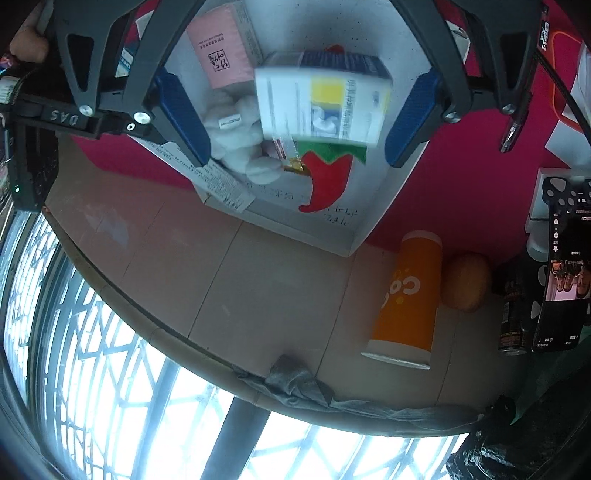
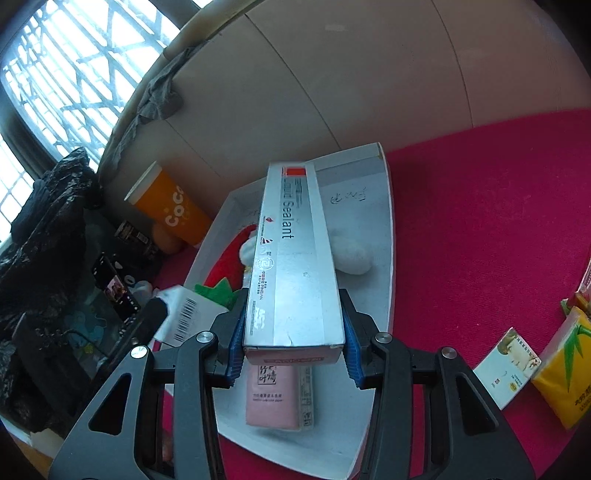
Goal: Organize objects
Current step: 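Open left gripper releasing medicine box while right gripper drops Liquid Sealant box in tray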
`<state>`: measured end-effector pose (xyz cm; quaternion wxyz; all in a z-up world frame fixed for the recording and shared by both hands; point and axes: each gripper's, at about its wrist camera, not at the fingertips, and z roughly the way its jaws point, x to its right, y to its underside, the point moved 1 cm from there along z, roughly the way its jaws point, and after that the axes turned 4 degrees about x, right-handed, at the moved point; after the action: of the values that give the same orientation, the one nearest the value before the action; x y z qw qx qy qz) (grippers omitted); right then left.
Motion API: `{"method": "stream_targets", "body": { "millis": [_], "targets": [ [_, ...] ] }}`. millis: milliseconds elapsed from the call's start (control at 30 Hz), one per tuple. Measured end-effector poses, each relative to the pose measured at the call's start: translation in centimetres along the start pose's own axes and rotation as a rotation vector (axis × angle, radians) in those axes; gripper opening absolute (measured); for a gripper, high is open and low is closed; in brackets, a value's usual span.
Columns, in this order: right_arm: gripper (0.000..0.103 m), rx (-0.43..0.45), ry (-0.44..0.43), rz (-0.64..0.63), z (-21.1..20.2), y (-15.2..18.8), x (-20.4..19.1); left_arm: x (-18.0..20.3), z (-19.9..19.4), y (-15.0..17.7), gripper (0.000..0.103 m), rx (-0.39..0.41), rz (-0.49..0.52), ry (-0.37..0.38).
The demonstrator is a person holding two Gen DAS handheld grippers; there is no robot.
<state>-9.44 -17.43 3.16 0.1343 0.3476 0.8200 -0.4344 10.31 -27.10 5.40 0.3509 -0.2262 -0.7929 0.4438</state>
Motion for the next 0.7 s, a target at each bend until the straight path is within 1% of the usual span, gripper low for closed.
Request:
{"method": "stream_targets", "body": {
  "millis": [33, 100, 133, 167, 233, 267, 367, 467, 600, 700],
  "targets": [
    [0.044, -0.009, 0.009, 0.001, 0.2, 0.1, 0.1, 0.0, -0.4, -0.1, 0.103, 0.024, -0.005, 0.013],
    [0.055, -0.013, 0.023, 0.001, 0.2, 0.5, 0.3, 0.2, -0.8, -0.3, 0.103, 0.046, -0.001, 0.022],
    [0.067, -0.008, 0.028, 0.004, 0.1, 0.7, 0.4, 0.3, -0.8, -0.4, 0.103, 0.051, 0.000, 0.020],
    [0.073, 0.000, 0.021, 0.006, -0.2, 0.8, 0.5, 0.3, -0.9, -0.4, 0.103, 0.055, 0.000, 0.018],
    [0.075, 0.011, 0.022, 0.002, -0.8, 1.1, 0.4, 0.3, -1.0, -0.3, 0.103, 0.064, -0.011, 0.022],
    [0.082, 0.015, 0.027, -0.004, -1.1, 1.3, 0.2, 0.2, -1.1, -0.3, 0.103, 0.068, -0.018, 0.026],
    [0.083, 0.029, 0.019, -0.030, -2.0, 1.9, -0.4, 0.1, -1.3, -0.2, 0.103, 0.082, -0.033, 0.038],
    [0.083, 0.056, 0.031, -0.067, -3.1, 2.6, -1.1, -0.2, -1.4, -0.1, 0.103, 0.093, -0.046, 0.045],
    [0.083, 0.124, 0.055, -0.131, -5.3, 3.5, -2.1, -0.6, -1.3, 0.1, 0.103, 0.083, -0.074, 0.064],
    [0.083, 0.186, 0.078, -0.183, -7.1, 4.0, -2.8, -0.5, -1.3, 0.2, 0.103, 0.080, -0.073, 0.077]
  ]
}}
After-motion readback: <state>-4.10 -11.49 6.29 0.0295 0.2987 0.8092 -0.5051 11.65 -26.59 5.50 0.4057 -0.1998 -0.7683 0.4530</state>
